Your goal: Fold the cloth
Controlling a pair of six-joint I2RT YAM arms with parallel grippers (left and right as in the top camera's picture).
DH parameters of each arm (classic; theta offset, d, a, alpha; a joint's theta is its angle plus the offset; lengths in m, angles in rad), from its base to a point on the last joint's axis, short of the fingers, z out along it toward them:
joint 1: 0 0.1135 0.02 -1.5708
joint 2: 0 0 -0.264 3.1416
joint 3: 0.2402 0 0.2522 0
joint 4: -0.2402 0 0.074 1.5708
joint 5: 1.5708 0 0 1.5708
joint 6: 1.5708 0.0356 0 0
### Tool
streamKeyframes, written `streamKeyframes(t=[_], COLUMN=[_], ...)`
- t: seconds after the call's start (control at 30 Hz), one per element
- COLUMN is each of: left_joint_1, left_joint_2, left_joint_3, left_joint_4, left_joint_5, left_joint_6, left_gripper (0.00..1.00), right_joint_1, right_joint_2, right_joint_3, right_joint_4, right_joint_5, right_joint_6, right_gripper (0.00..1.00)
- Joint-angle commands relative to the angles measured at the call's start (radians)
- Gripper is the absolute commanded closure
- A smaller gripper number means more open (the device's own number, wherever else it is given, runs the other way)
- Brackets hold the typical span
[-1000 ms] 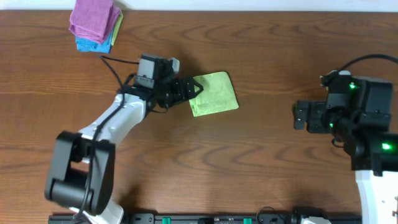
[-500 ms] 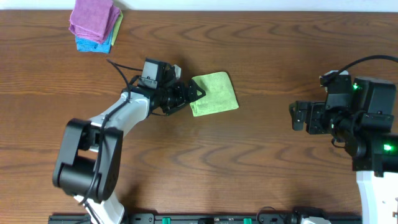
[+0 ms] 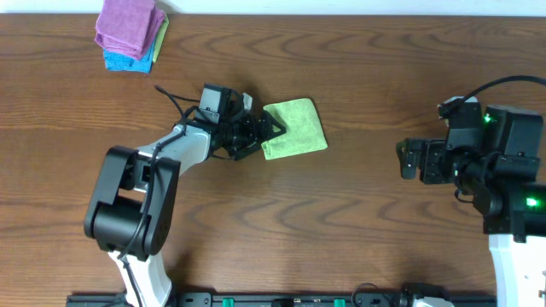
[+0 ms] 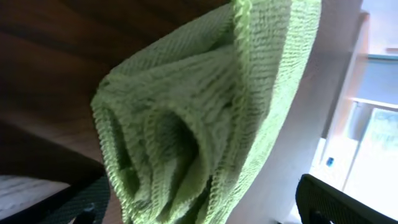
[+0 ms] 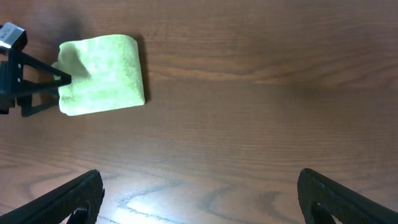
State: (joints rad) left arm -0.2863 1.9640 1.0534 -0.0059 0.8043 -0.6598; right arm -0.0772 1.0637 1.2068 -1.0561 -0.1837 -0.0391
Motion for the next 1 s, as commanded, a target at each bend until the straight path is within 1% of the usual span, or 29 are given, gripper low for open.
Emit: streamKeyframes(t=[0.0,0.07,0.17,0.2,0.23,0.27,0.33,0.37,0.4,0.53,0.73,0.83,0.97], left_joint_1=[0.003,0.003,-0.001,-0.003,-0.004,-0.006,-0.009,-0.010,-0.011,-0.011,-0.011,-0.011,-0.011], left_joint_2=[0.049,0.057,0.060,0.060,0.060,0.060,0.060,0.060,0.060,0.060,0.060,0.060,0.060], left_joint_3=[-0.005,-0.005,-0.005,-0.005,-0.005,-0.005,-0.005,-0.005,-0.005,-0.005,-0.005,-0.005,-0.005], left_joint_4=[-0.002,0.008,0.011,0.013,0.014,0.014,0.015,0.014,0.014,0.013,0.009,0.004,0.003], left_joint_5=[0.006,0.014,0.019,0.019,0.019,0.019,0.019,0.019,0.019,0.024,0.025,0.027,0.027], left_joint_6=[-0.026,-0.034,-0.037,-0.037,-0.037,-0.037,-0.037,-0.037,-0.037,-0.037,-0.037,-0.037,-0.037], left_gripper=[0.03,0.03,0.03,0.03,0.03,0.03,0.03,0.02,0.02,0.02,0.02,0.02,0.02], right_joint_1=[-0.010,-0.009,-0.009,-0.009,-0.009,-0.009,-0.009,-0.008,-0.004,0.055,0.182,0.218,0.234], right_joint_2=[-0.005,-0.001,0.027,0.043,0.062,0.087,0.135,0.161,0.193,0.351,0.560,0.638,0.705], right_joint_3=[-0.008,-0.014,-0.045,-0.058,-0.071,-0.085,-0.104,-0.110,-0.115,-0.117,-0.116,-0.116,-0.116], right_joint_4=[0.000,0.002,0.029,0.036,0.045,0.060,0.098,0.123,0.154,0.317,0.546,0.656,0.760], right_joint_5=[-0.008,-0.010,-0.066,-0.078,-0.087,-0.105,-0.150,-0.174,-0.200,-0.259,-0.246,-0.232,-0.232], right_joint_6=[-0.023,-0.022,-0.022,-0.022,-0.019,-0.009,0.011,0.024,0.043,0.105,0.184,0.235,0.291], right_gripper=[0.01,0.01,0.01,0.05,0.12,0.21,0.55,0.85,0.99,0.99,0.99,0.99,0.99])
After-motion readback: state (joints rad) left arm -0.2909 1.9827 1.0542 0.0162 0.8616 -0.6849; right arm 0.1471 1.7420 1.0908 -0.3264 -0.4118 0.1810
